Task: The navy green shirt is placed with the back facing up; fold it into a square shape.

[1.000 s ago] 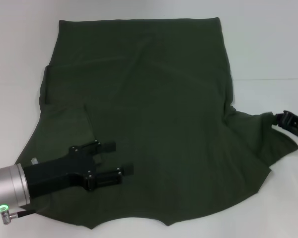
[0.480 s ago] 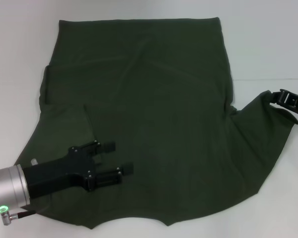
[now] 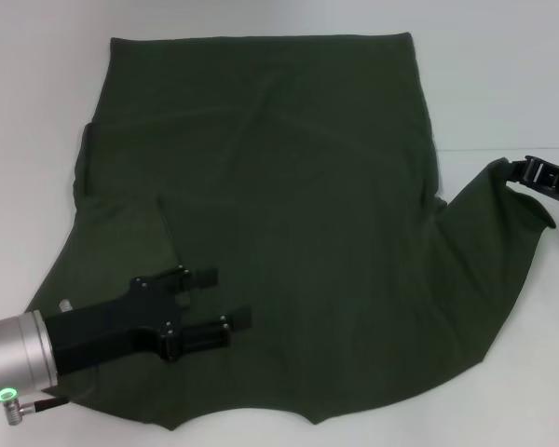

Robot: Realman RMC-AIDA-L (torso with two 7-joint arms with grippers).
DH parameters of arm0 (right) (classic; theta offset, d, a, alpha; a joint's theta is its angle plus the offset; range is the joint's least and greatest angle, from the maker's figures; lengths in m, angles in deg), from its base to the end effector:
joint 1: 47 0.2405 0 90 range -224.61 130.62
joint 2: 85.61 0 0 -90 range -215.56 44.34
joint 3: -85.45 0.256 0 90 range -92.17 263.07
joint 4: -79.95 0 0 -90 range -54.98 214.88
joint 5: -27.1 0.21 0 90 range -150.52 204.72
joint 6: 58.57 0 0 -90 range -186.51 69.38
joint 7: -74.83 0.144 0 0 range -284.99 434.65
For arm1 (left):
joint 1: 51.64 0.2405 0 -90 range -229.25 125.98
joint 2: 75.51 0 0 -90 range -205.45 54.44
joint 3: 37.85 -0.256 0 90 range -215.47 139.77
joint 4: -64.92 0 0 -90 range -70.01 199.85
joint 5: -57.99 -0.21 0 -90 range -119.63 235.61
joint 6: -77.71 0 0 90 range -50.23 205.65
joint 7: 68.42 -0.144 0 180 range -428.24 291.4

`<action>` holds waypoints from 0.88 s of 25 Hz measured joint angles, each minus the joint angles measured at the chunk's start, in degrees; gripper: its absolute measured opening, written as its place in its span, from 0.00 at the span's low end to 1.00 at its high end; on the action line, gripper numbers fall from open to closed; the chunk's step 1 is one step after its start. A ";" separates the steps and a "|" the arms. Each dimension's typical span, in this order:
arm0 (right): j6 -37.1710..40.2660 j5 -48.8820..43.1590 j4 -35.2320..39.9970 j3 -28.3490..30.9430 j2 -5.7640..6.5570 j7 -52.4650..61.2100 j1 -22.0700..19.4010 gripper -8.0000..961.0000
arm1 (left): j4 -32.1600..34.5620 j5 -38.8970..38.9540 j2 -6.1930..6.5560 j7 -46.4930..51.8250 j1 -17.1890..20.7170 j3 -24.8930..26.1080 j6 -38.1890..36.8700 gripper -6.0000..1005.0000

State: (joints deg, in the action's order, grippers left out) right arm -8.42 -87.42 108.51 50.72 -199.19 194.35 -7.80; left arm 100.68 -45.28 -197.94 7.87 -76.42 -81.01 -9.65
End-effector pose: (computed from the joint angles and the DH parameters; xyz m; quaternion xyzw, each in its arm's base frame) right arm 0.3050 0.4320 0.0491 -0.7065 0.5623 0.2593 0.3426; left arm -0.2631 0.3091 -0.0208 -0.9028 -0.2461 -0.3185 0.1514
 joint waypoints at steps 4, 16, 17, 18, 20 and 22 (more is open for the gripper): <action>0.13 -0.03 0.03 -0.14 0.24 0.00 -0.12 0.09 | -0.28 0.00 0.00 0.00 0.00 0.00 -0.12 0.87; -1.39 -0.18 -0.44 -0.66 0.99 0.45 -2.69 0.11 | -0.34 0.00 -0.06 0.56 0.00 0.00 -0.44 0.86; -1.41 -0.18 -0.45 -0.56 0.99 0.56 -2.89 0.11 | -0.34 0.00 -0.07 0.60 0.00 0.02 -0.42 0.86; -1.43 -0.18 -0.44 -0.45 1.00 0.79 -3.15 0.11 | -0.34 0.00 -0.07 0.63 0.00 0.04 -0.41 0.86; -1.51 -0.18 -0.39 -0.40 0.99 1.55 -3.63 0.11 | -0.34 0.00 -0.08 0.72 -0.01 0.08 -0.40 0.86; -1.95 -0.18 -0.15 -0.37 0.98 2.42 -4.16 0.12 | -0.34 0.00 -0.09 0.77 -0.05 0.09 -0.35 0.86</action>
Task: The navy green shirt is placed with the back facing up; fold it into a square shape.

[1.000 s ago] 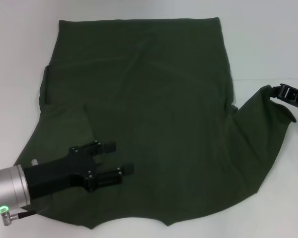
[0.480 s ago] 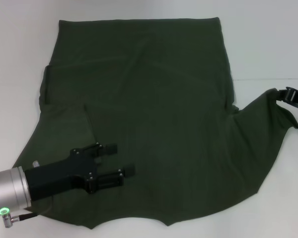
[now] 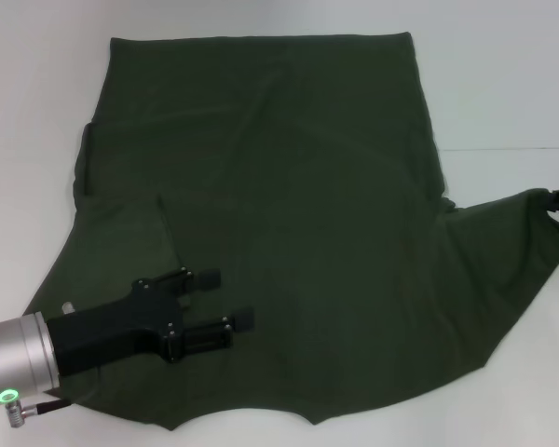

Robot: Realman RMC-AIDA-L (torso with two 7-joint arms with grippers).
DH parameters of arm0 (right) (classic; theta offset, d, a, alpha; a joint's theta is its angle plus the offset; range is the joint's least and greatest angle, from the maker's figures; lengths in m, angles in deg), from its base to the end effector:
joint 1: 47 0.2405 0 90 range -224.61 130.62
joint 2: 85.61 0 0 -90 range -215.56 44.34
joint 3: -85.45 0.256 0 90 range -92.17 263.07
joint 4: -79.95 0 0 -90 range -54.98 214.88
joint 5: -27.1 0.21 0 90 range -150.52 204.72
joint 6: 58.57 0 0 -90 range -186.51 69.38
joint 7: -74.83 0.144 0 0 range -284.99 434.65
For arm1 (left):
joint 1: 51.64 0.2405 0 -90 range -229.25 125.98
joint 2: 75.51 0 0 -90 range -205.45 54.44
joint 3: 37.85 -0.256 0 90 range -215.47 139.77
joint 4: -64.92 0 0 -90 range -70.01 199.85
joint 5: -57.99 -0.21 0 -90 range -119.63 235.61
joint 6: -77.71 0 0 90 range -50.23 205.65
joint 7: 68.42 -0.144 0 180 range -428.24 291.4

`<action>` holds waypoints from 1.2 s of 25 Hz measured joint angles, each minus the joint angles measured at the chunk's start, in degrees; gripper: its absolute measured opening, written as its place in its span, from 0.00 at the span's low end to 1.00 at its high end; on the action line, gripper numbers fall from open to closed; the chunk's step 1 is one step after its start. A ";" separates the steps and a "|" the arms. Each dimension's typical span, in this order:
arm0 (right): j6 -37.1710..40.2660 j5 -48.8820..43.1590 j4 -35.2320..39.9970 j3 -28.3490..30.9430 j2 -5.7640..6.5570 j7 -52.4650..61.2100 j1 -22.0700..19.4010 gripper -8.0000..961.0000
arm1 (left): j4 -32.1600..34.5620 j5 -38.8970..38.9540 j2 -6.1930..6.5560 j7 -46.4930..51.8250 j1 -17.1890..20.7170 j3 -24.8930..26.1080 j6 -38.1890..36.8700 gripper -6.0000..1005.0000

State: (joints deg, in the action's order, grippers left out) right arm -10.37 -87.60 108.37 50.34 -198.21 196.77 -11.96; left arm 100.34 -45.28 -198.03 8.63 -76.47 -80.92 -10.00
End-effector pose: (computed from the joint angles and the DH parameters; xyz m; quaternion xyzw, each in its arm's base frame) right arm 0.3419 0.4118 0.0589 -0.6682 0.5984 0.2458 0.3674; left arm -0.2623 0.3079 -0.0221 -0.9004 -0.2535 -0.3225 0.1452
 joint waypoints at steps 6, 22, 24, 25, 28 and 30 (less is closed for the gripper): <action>-0.95 0.00 0.15 0.08 -0.20 1.42 -1.34 0.13 | 0.00 0.00 0.00 0.45 -0.09 0.00 0.17 0.86; 8.17 1.38 2.88 -0.92 -1.91 -2.34 1.99 0.15 | 0.01 -0.02 0.00 0.56 -0.39 0.00 0.44 0.86; 8.84 1.34 2.93 -2.39 -2.61 -2.37 3.52 0.16 | 0.01 -0.01 0.00 0.56 -0.40 0.02 0.44 0.86; 8.95 1.34 2.95 -3.59 -3.01 -2.38 4.34 0.16 | 0.01 0.00 0.00 0.56 -0.40 0.06 0.44 0.86; 8.68 1.20 2.81 -7.44 -4.39 -2.55 6.67 0.16 | 0.01 0.07 0.00 0.56 -0.41 0.25 0.45 0.86; 8.76 1.14 2.66 -10.02 -5.38 -3.54 8.00 0.17 | 0.01 0.09 0.00 0.55 -0.46 0.44 0.44 0.86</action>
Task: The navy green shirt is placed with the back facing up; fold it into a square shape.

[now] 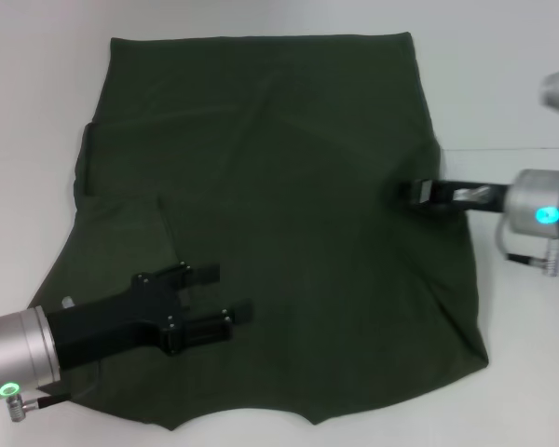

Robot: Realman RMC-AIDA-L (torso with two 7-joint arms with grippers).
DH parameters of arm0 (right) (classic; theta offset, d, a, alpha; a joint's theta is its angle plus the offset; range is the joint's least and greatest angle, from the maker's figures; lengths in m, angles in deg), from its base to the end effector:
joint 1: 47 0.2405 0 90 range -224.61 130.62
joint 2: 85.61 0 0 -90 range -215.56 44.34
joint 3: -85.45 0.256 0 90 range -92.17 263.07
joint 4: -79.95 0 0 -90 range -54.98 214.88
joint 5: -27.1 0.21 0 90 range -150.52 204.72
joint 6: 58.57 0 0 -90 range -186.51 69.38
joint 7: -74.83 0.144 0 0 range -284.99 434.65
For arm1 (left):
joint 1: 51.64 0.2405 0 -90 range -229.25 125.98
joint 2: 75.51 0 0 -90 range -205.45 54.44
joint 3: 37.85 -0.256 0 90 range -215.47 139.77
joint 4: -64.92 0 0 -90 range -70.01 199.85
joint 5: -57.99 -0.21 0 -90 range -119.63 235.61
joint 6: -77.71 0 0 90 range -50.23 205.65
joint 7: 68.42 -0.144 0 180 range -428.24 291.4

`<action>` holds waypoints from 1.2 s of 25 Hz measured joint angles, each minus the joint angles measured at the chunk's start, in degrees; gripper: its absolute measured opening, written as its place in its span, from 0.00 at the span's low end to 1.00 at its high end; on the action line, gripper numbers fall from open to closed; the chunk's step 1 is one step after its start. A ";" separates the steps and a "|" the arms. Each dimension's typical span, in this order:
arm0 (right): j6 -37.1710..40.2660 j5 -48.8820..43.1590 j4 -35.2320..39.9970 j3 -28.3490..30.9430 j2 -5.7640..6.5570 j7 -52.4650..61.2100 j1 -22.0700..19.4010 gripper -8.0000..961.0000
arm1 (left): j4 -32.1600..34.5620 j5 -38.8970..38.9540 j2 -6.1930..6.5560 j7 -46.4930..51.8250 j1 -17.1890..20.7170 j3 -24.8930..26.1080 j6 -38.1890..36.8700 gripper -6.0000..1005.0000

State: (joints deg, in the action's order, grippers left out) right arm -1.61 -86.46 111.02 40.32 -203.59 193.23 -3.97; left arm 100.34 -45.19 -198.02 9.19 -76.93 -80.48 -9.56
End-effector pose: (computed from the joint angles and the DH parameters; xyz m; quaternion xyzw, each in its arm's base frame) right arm 0.2347 0.4302 -0.0095 -0.8047 0.4948 0.2314 0.2326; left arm -0.2611 0.3114 -0.0209 -0.8982 -0.2567 -0.3244 0.1488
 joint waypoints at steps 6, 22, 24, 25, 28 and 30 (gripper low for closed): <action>2.77 0.41 0.89 -4.02 -1.40 -0.87 2.39 0.18 | 0.01 0.01 -0.01 0.00 -0.03 0.46 0.01 0.86; 6.81 5.98 1.11 0.55 -0.01 -5.12 -1.22 0.67 | 0.01 -0.15 0.68 0.00 0.72 1.88 0.09 0.86; 8.22 7.40 0.53 0.55 -0.48 -7.83 -1.78 0.73 | 0.00 -0.11 1.36 0.00 1.38 2.27 0.10 0.86; 8.75 7.81 0.30 0.48 -0.75 -8.98 -1.96 0.77 | 0.01 -0.15 1.64 0.00 1.70 2.73 0.11 0.86; 10.44 8.56 -0.69 0.15 -1.73 -12.88 -2.37 0.90 | 0.35 -0.45 2.49 0.04 3.20 4.61 0.69 0.86; 11.57 9.36 -2.31 0.10 -1.92 -16.02 -2.21 0.93 | 0.61 -0.49 3.18 0.05 4.48 4.90 1.47 0.86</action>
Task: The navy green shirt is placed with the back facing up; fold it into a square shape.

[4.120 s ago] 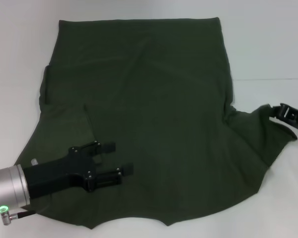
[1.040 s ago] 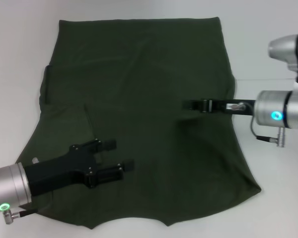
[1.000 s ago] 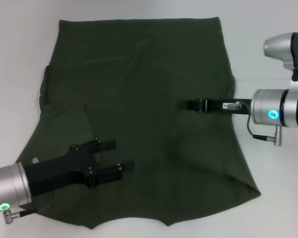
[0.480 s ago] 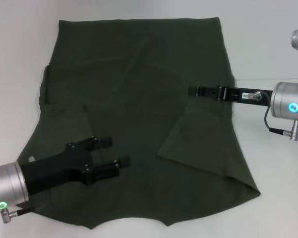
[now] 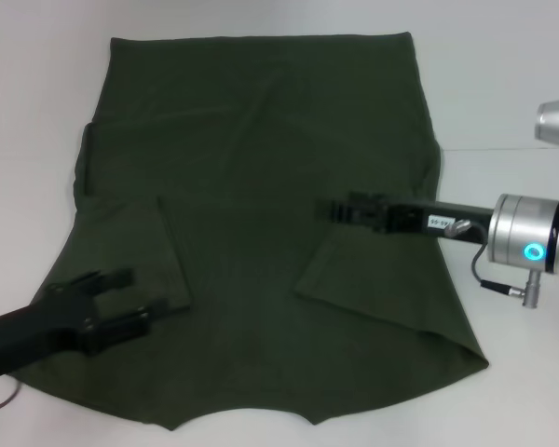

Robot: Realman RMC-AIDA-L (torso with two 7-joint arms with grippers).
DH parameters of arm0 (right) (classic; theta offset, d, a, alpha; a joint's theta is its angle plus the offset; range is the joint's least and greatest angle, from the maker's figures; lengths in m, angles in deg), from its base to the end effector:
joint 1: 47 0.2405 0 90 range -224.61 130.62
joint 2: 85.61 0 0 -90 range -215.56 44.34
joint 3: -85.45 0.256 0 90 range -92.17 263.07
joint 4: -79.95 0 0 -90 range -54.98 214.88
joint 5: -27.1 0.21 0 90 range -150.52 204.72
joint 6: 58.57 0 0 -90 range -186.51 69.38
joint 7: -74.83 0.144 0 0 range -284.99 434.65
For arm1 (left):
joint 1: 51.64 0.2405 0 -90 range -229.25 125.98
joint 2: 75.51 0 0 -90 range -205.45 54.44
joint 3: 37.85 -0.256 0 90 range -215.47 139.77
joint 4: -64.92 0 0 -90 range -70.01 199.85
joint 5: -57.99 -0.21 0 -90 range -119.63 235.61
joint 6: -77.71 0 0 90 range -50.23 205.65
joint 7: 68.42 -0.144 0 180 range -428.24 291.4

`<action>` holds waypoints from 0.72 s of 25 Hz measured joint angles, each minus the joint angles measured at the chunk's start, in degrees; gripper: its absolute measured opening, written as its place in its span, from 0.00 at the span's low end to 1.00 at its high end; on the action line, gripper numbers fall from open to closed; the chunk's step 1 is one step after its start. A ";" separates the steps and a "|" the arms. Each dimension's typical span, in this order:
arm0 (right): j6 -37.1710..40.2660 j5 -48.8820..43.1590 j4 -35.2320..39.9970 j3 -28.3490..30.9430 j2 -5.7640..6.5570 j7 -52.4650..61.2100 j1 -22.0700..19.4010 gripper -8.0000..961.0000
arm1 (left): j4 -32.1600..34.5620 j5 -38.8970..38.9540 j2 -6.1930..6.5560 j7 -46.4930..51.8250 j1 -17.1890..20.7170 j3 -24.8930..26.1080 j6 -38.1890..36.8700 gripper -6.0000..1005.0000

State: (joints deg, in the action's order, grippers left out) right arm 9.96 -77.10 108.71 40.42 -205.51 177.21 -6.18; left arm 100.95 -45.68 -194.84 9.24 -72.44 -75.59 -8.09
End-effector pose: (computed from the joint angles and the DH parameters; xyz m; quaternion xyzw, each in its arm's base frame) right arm 0.2156 0.3988 -0.0297 -0.8506 0.4097 0.2916 0.1535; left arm -0.3068 0.3015 0.0140 -0.8777 -0.2957 -0.3048 0.2219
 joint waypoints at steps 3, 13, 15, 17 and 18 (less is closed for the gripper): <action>1.72 1.50 -1.95 -0.14 -0.01 -3.82 0.25 0.98 | 0.80 -0.08 0.88 0.01 2.11 0.03 0.57 0.86; 8.72 2.05 -1.55 -6.56 0.06 -9.52 0.57 0.98 | 7.21 -3.33 0.36 -0.43 8.95 3.37 2.34 0.86; 11.01 1.94 -0.60 -7.71 0.13 -10.91 0.54 0.98 | 7.42 -4.40 0.19 -0.45 9.40 4.65 2.44 0.86; 13.05 1.81 0.41 -8.77 0.22 -11.63 0.37 0.98 | 7.54 -5.00 0.08 -0.46 9.95 5.81 2.67 0.86; 14.20 1.65 1.15 -10.12 0.38 -11.38 0.27 0.98 | 7.63 -5.22 0.04 -0.49 10.26 6.24 2.85 0.86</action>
State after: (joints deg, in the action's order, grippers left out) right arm 24.16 -75.45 109.86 30.30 -205.13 165.83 -5.91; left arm 108.59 -50.90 -194.80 8.75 -62.18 -69.35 -5.24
